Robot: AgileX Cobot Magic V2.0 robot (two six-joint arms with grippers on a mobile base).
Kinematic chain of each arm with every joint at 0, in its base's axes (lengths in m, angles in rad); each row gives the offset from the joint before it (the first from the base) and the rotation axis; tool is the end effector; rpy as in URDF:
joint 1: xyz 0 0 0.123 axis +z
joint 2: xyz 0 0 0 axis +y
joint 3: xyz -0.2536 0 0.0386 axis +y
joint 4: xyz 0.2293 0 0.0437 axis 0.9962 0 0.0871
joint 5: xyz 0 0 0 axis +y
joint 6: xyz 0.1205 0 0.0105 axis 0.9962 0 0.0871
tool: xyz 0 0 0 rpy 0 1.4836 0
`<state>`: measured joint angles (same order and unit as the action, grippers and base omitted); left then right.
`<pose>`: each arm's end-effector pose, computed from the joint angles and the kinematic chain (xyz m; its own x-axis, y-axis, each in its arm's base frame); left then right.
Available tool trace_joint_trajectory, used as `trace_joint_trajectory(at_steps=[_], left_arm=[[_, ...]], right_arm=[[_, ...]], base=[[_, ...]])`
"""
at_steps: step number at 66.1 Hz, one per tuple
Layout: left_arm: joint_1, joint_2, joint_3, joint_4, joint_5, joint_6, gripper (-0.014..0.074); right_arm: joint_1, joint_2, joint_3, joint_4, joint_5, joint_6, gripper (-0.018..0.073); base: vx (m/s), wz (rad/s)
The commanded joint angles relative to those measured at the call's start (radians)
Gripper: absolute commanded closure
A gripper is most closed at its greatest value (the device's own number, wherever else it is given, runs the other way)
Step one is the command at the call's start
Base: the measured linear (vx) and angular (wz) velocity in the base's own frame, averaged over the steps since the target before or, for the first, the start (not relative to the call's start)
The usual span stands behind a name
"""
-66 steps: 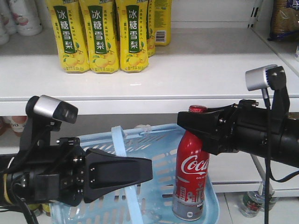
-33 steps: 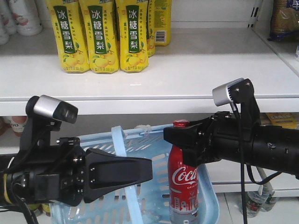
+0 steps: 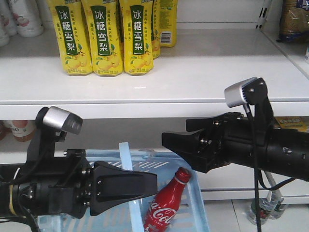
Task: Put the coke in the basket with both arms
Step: 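Open the right gripper to release the bottle and withdraw it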
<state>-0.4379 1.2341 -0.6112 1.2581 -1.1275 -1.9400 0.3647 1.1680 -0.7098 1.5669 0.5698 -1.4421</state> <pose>0.1608 -0.1901 0.2792 -0.8262 -0.0926 -0.5557 0.5548 0.0379 -0.8311 0.2158 0.1523 0.2720 -0.4335 -0.0540 -0.8995 -0.7215 0.6189 0.3105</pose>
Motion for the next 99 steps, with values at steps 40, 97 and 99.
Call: trace_joint_trajectory(at_steps=[40, 97, 99], left_arm=[[-0.003, -0.029, -0.034, -0.126, -0.253, 0.021, 0.0603], [-0.003, -0.029, -0.034, -0.126, -0.253, 0.021, 0.0603], [-0.003, -0.029, -0.034, -0.126, -0.253, 0.021, 0.0603]], right_arm=[[0.001, -0.644, 0.204, -0.698, -0.073, 0.548, 0.0563], [0.001, -0.864, 0.528, -0.131, -0.5, 0.599, 0.0561], [0.001, -0.864, 0.528, -0.116, -0.517, 0.599, 0.0561]], base=[[0.0, 0.0], [0.0, 0.0], [0.0, 0.0]])
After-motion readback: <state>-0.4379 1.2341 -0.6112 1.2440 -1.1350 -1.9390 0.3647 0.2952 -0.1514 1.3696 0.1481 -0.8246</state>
